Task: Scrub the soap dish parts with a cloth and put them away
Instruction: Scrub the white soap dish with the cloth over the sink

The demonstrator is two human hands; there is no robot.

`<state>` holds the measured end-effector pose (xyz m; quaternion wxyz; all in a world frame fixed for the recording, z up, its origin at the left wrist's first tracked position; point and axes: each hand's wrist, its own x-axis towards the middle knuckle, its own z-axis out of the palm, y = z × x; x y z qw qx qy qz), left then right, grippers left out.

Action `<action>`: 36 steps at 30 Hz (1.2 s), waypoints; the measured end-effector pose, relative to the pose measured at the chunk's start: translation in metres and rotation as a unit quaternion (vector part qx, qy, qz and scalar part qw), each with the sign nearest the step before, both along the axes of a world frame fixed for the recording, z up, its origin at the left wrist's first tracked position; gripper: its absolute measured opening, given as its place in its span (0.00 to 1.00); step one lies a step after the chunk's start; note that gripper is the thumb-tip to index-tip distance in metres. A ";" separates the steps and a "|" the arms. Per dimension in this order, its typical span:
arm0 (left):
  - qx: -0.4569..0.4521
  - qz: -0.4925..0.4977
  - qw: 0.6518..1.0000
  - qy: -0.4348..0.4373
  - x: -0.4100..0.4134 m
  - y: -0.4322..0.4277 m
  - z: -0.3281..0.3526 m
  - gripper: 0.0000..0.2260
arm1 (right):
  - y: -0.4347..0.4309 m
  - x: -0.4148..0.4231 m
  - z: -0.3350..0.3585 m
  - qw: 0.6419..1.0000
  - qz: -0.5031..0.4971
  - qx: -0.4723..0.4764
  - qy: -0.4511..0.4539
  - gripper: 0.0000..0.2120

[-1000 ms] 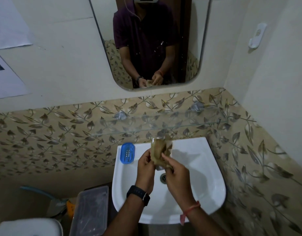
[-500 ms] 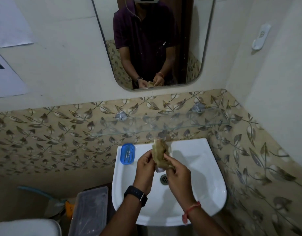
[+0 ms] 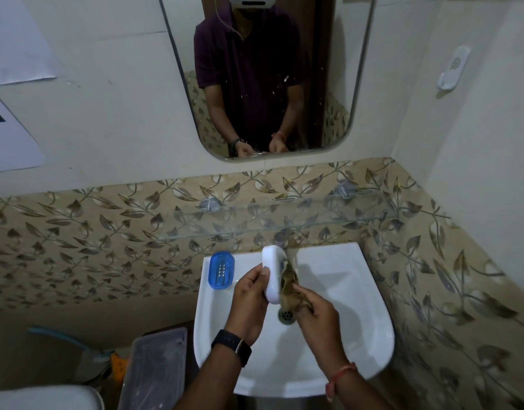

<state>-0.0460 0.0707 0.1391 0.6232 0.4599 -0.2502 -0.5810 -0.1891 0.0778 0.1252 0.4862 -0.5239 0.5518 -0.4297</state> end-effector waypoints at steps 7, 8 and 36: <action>-0.004 0.010 0.997 0.077 0.011 0.001 -0.009 0.15 | -0.032 0.004 0.017 0.950 -0.033 0.142 -0.277 0.10; 0.005 0.017 0.997 0.077 0.012 0.000 -0.010 0.15 | -0.033 0.009 0.021 0.953 -0.013 0.134 -0.270 0.11; 0.194 -0.024 0.974 0.111 0.030 -0.012 -0.052 0.19 | -0.010 0.022 -0.025 0.979 0.161 0.120 -0.035 0.10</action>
